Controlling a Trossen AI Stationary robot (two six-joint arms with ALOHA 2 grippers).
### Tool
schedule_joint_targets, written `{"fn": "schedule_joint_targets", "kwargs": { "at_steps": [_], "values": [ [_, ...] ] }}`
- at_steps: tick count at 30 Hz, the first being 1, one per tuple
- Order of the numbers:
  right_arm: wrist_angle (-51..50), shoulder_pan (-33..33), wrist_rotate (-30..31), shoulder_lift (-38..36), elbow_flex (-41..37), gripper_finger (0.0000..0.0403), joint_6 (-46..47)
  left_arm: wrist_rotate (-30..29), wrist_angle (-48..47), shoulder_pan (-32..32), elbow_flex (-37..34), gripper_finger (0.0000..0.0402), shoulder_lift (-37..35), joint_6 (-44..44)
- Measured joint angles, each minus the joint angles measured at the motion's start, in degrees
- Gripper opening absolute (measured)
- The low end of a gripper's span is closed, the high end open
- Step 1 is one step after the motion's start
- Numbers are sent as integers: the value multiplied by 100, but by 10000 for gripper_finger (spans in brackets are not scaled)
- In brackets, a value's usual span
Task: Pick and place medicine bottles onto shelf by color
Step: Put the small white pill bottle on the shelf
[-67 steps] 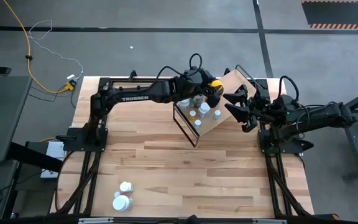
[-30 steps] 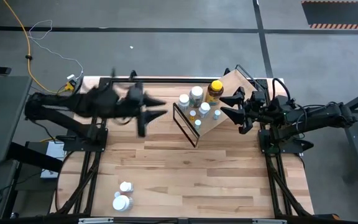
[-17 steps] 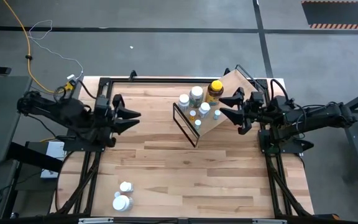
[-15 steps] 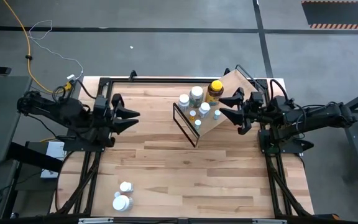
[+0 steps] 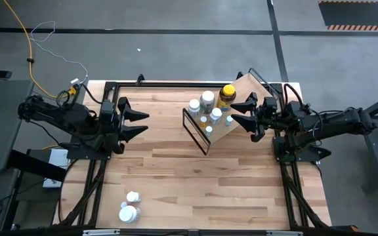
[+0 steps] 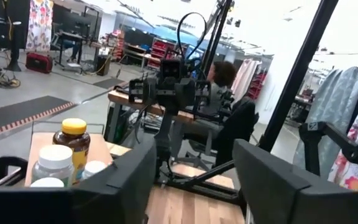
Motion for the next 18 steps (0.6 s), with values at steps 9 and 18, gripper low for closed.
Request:
{"fn": "schedule_joint_targets", "kwargs": {
  "at_steps": [9, 18],
  "values": [
    [-42, 0, 0, 0, 0, 199, 0, 1, 76, 2, 123, 302, 89, 1],
    [-74, 0, 0, 0, 0, 199, 1, 128, -686, -49, 125, 314, 125, -381]
  ]
}}
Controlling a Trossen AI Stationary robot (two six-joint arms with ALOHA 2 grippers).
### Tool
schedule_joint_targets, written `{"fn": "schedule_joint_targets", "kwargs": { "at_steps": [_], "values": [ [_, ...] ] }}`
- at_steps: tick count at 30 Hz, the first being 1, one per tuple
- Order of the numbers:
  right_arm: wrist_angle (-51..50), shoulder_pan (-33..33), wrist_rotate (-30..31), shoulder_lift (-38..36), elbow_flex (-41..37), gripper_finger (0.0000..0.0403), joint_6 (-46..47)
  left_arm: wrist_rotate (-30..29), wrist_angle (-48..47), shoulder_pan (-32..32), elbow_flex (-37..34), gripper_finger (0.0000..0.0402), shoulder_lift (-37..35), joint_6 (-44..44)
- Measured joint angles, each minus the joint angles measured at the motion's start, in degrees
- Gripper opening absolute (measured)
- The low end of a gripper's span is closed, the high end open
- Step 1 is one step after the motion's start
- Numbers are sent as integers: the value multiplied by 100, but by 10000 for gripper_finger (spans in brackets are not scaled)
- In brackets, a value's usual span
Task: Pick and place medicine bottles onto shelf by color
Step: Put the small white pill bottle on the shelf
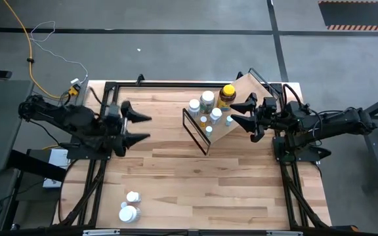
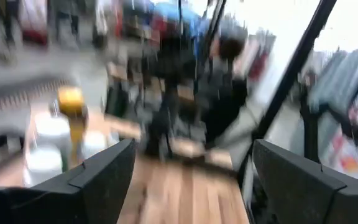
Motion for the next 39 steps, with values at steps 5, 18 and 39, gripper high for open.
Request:
{"fn": "schedule_joint_targets", "kwargs": {
  "at_steps": [5, 18, 39],
  "values": [
    [-48, -2, 0, 0, 0, 199, 1, 580, -1577, -455, 0, 314, 173, -1365],
    [-391, 0, 0, -2, -2, 199, 3, 1445, -4277, -2504, -2, 313, 2184, -2537],
    [-649, -7, 1, 0, -2, 199, 3, 1706, -3881, -3054, 0, 313, 3438, -2982]
  ]
}}
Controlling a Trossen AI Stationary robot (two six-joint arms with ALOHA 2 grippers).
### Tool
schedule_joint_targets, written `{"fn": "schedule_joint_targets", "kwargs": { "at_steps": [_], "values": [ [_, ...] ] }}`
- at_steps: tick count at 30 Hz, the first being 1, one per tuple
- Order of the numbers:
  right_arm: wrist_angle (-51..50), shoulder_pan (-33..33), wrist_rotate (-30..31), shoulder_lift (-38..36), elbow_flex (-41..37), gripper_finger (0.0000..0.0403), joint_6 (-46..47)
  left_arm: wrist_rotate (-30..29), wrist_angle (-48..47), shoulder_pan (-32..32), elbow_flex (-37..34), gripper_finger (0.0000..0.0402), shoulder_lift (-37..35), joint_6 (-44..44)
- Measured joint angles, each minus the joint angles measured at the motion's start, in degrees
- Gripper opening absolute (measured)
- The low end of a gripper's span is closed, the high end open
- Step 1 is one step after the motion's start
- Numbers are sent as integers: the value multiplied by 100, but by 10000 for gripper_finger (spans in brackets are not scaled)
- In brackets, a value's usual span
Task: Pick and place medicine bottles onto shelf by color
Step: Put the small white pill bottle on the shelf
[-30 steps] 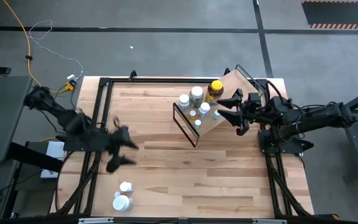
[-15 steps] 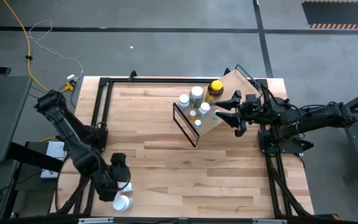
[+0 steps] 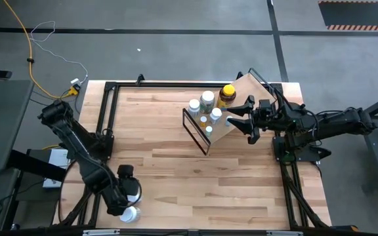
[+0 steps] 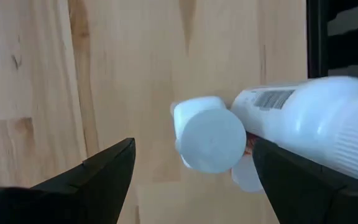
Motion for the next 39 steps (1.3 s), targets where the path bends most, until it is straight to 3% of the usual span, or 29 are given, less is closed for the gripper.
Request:
{"fn": "schedule_joint_targets", "kwargs": {
  "at_steps": [15, 39],
  "values": [
    [-6, 1, 1, 0, 0, 199, 0, 287, 57, 4, -2, 306, 186, 151],
    [-6, 0, 1, 0, 0, 199, 0, 7, 201, 41, -2, 285, 496, 106]
  ]
}}
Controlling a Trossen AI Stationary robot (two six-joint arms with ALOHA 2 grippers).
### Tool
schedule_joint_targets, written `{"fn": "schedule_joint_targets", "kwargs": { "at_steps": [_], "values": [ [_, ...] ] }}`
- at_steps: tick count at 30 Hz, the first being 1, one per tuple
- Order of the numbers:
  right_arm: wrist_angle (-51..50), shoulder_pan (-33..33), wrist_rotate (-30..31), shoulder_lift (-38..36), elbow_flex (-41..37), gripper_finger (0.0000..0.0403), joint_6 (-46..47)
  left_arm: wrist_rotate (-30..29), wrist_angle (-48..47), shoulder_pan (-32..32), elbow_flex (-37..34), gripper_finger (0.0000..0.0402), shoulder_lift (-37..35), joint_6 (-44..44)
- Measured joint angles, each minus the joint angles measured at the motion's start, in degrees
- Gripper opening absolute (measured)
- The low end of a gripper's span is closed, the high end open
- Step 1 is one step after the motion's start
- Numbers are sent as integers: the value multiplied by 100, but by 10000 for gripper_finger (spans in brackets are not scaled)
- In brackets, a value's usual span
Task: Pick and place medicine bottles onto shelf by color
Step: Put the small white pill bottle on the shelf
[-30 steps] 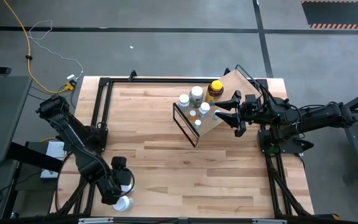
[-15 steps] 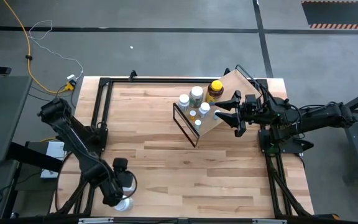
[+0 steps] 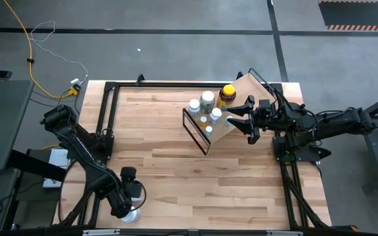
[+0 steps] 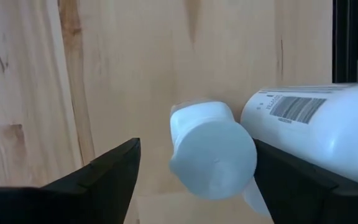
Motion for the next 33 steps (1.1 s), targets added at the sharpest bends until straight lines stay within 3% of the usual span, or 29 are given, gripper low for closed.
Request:
{"fn": "schedule_joint_targets", "kwargs": {
  "at_steps": [11, 20, 27, 33],
  "values": [
    [0, 0, 0, 0, 0, 199, 0, 17, -4, 158, 0, 204, 0, 59],
    [0, 1, 1, 0, 0, 199, -2, 67, -128, 244, 0, 180, -93, 111],
    [6, 0, 155, 0, 0, 199, 14, 116, -473, 778, -4, 180, -829, 403],
    [50, 3, 212, 0, 0, 199, 636, 115, -518, 1643, 288, 180, -1811, 924]
  ]
}}
